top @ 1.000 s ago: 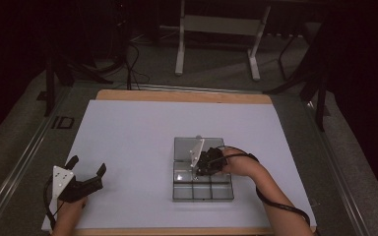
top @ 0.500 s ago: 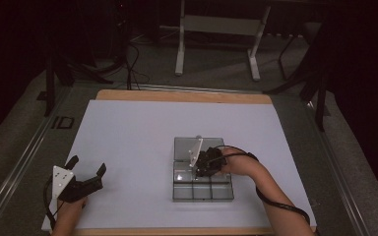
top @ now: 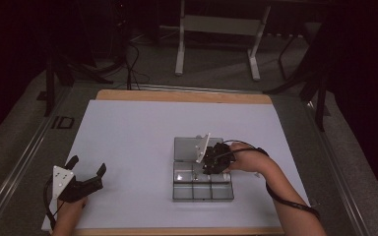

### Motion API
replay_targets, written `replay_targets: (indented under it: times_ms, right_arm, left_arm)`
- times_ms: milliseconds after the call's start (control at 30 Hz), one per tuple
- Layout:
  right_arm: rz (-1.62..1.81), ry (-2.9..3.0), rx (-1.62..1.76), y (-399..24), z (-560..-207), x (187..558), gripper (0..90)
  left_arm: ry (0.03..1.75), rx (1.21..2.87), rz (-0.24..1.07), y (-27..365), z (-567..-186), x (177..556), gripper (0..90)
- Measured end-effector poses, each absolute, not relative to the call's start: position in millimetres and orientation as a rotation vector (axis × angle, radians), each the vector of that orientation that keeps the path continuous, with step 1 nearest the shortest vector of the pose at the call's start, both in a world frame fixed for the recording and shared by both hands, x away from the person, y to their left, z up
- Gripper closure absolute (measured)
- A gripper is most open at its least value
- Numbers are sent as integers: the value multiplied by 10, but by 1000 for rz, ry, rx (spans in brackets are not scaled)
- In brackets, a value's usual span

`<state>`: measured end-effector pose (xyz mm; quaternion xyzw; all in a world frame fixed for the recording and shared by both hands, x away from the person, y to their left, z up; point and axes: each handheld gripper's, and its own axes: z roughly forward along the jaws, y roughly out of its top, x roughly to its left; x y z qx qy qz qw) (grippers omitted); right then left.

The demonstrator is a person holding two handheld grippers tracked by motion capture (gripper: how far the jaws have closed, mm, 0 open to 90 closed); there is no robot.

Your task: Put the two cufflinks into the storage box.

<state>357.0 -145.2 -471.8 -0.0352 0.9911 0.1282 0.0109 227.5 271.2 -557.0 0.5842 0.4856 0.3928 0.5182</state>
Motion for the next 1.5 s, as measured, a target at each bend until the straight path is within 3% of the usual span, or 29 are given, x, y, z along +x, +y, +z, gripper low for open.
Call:
replay_targets:
  times_ms: [333, 767, 1500]
  right_arm:
    - [357, 3095, -60, -1646, -4574, 3539, 732]
    - [323, 3087, 23, -1995, -4461, 3540, 727]
    - [254, 3097, 146, -2606, -4558, 3521, 731]
  left_arm:
    - [1165, 1403, 942, 2711, -5570, 2276, 15]
    - [1166, 1403, 944, 2710, -5570, 2276, 16]
    - [1167, 1405, 947, 2704, -5570, 2278, 15]
